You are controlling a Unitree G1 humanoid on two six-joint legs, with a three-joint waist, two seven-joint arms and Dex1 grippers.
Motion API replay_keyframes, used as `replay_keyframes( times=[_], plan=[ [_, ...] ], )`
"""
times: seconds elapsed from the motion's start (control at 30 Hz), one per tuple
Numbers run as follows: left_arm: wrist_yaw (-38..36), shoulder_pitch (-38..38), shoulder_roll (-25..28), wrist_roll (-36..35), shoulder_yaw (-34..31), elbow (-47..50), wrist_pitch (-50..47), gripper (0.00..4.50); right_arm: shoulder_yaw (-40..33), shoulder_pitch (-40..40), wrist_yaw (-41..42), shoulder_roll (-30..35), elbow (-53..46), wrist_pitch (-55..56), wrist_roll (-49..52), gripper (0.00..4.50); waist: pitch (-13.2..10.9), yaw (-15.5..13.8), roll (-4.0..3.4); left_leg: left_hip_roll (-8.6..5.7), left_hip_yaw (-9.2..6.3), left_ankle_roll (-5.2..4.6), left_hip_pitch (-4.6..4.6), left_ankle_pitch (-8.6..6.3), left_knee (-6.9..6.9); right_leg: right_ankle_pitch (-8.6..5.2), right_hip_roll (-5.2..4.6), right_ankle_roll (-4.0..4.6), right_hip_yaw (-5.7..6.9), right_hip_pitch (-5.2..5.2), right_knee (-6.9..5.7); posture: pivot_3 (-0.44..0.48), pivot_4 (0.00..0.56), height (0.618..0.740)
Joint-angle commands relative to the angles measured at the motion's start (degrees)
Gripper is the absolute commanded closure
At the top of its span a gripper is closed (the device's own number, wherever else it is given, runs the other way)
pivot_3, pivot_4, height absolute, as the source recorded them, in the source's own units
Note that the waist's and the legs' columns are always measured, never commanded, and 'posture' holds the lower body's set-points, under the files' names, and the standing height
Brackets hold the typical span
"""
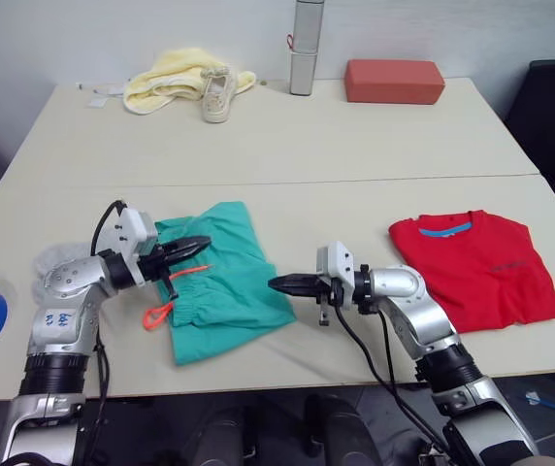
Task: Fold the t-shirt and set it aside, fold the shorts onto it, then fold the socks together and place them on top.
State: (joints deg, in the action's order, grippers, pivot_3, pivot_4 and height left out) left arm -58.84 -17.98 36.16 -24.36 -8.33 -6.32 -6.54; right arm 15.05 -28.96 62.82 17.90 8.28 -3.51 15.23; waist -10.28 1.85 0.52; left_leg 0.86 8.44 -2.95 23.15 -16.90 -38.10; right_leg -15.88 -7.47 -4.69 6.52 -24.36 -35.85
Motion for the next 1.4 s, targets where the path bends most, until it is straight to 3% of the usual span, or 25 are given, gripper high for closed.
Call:
replay_keyframes(
  times=[0.03, 0.27, 0.4, 0.5, 0.63, 0.73, 0.83, 1.17, 1.4],
  plan=[
    [1.6, 4.0, 0.5, -0.3, -1.0, 5.2, -1.6, 4.50, 1.2, -2.4, -4.8, -3.5, 2.5, 0.2, -3.2, 4.49, 0.0, -0.1, 0.00, -0.01, 0.01, 0.02, 0.00, -0.01, 0.00, 0.00, -0.03, 0.00, -0.02, 0.00, 0.01, 0.000, 0.150, 0.740],
    [6.2, 10.5, 0.6, 4.7, -1.4, 3.1, 1.5, 4.50, 3.1, -3.8, -8.4, -4.4, 11.1, 3.1, -10.2, 4.49, 0.0, -0.1, 0.00, -0.03, 0.01, 0.21, 0.02, -0.14, 0.02, 0.00, -0.05, 0.00, -0.01, -0.02, 0.01, 0.000, 0.150, 0.740],
    [5.0, 13.1, 0.2, 1.9, -4.9, 1.4, 4.7, 4.50, -1.0, -2.2, -4.7, -1.7, 6.5, -4.7, -4.1, 4.33, 0.0, 0.0, 0.00, -0.02, 0.01, 0.19, 0.01, -0.12, 0.04, -0.01, -0.05, 0.01, -0.02, -0.03, 0.04, 0.000, 0.150, 0.740],
    [3.3, 14.4, -0.5, -2.0, -8.2, 2.3, 6.4, 4.50, -3.5, -1.2, -2.0, 0.2, 0.8, -14.1, 2.8, 3.56, 0.0, -0.1, 0.00, -0.01, 0.00, 0.19, 0.01, -0.13, 0.04, -0.01, -0.07, 0.02, -0.03, -0.05, 0.18, 0.000, 0.150, 0.740],
    [2.5, 17.7, 0.5, -5.0, -12.2, 4.5, 5.7, 4.50, -7.5, -5.7, -3.6, 2.3, -2.9, -42.0, 14.2, 2.16, 0.0, 0.2, -0.01, 0.00, -0.05, 0.35, 0.02, -0.24, 0.06, -0.02, -0.13, 0.06, -0.05, -0.09, 0.18, 0.000, 0.150, 0.740],
    [2.3, 20.2, 1.6, -4.7, -13.8, 5.2, 5.7, 4.50, -7.6, -11.7, -6.0, 3.5, 1.3, -57.6, 16.6, 1.10, 0.0, 0.4, -0.02, 0.02, -0.05, 0.36, 0.01, -0.27, 0.09, -0.05, -0.16, 0.14, -0.07, -0.13, 0.16, 0.000, 0.150, 0.740],
    [2.7, 21.2, 1.4, -4.3, -14.3, 5.4, 6.0, 4.50, -9.7, -17.7, -11.5, 0.6, 9.4, -65.7, 16.2, 0.04, 0.0, 0.4, -0.02, 0.02, -0.05, 0.41, 0.02, -0.29, 0.13, -0.08, -0.15, 0.19, -0.04, -0.17, 0.18, 0.000, 0.150, 0.740],
    [4.5, 22.1, 0.6, -3.0, -11.9, 7.6, 4.4, 4.50, -7.2, -25.9, -11.5, -7.4, 24.9, -68.5, 14.4, 0.01, 0.1, 1.6, 0.06, 0.02, 0.01, 0.43, 0.01, -0.30, 0.18, -0.07, -0.10, 0.18, -0.03, -0.16, 0.16, 0.000, 0.150, 0.740],
    [4.2, 21.5, 1.4, -1.5, -10.2, 7.0, 3.6, 4.50, -4.9, -27.7, -10.7, -18.8, 31.2, -69.1, 13.6, 0.01, 0.1, 3.2, 0.06, 0.12, 0.13, 0.25, -0.08, -0.11, 0.48, -0.10, 0.06, 0.23, 0.06, -0.19, -0.04, 0.000, 0.150, 0.740]
  ],
)
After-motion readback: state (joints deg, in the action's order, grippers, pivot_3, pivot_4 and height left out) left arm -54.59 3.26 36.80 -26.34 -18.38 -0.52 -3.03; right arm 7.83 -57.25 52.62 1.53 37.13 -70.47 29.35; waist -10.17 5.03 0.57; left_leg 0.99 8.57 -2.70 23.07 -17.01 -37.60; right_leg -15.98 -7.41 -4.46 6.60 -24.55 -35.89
